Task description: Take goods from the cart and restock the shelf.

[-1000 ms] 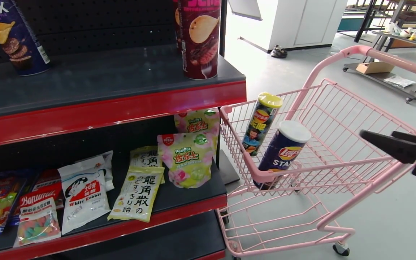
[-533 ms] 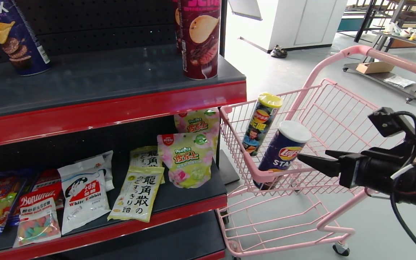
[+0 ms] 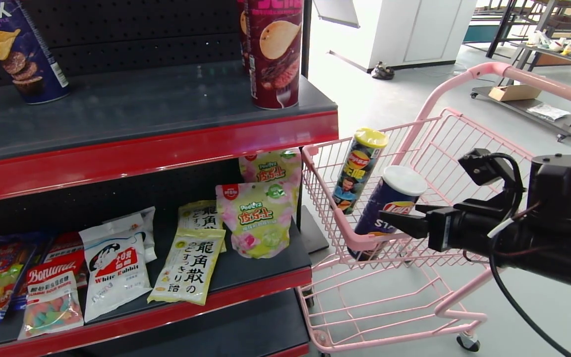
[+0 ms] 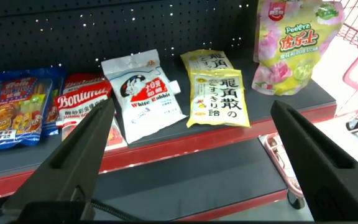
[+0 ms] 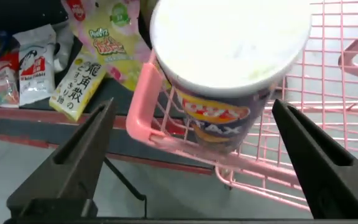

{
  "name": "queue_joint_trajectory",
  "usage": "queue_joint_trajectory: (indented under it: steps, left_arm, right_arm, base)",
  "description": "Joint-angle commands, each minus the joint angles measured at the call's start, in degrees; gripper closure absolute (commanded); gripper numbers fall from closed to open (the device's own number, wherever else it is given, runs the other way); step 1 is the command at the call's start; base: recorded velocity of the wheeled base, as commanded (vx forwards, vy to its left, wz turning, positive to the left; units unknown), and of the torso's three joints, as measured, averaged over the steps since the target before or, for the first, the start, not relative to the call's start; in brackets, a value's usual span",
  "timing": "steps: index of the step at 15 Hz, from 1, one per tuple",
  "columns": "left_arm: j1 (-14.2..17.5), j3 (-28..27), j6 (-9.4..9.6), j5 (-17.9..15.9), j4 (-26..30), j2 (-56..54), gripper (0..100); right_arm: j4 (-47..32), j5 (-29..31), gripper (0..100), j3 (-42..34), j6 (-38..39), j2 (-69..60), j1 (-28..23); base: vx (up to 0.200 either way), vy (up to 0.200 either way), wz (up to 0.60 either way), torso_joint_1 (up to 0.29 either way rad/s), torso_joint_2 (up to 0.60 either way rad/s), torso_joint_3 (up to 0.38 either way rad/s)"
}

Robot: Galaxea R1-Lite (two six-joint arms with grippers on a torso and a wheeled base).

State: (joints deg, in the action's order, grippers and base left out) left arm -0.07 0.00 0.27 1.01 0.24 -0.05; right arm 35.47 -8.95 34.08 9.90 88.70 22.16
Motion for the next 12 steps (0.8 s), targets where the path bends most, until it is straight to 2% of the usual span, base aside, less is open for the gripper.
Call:
queue_joint_trajectory:
  steps: [1, 5, 7, 12]
  left_arm:
    - [0.0, 0.0, 0.0, 0.0, 0.0, 0.0, 0]
    - [0.0, 0.0, 0.0, 0.0, 0.0, 0.0, 0]
    - [0.0, 0.0, 0.0, 0.0, 0.0, 0.0, 0]
    - [0.0, 0.0, 0.0, 0.0, 0.0, 0.0, 0]
  right_arm:
    - [1.2, 0.2, 0, 2.5, -0.1, 4.8, 0.1]
    - [3.1, 0.3, 0, 4.3, -0.1, 8.9, -1.1]
    - [7.9, 0.5, 0, 4.3, -0.3, 12.0, -2.3]
    - [8.4, 2.4, 0, 4.5, -0.7, 13.2, -2.4]
  base:
    - [0.0, 0.0, 0.0, 0.0, 0.0, 0.0]
    - [0.0, 0.0, 0.0, 0.0, 0.0, 0.0]
    - [0.0, 0.0, 0.0, 0.0, 0.0, 0.0]
    - [0.0, 0.0, 0.0, 0.0, 0.0, 0.0]
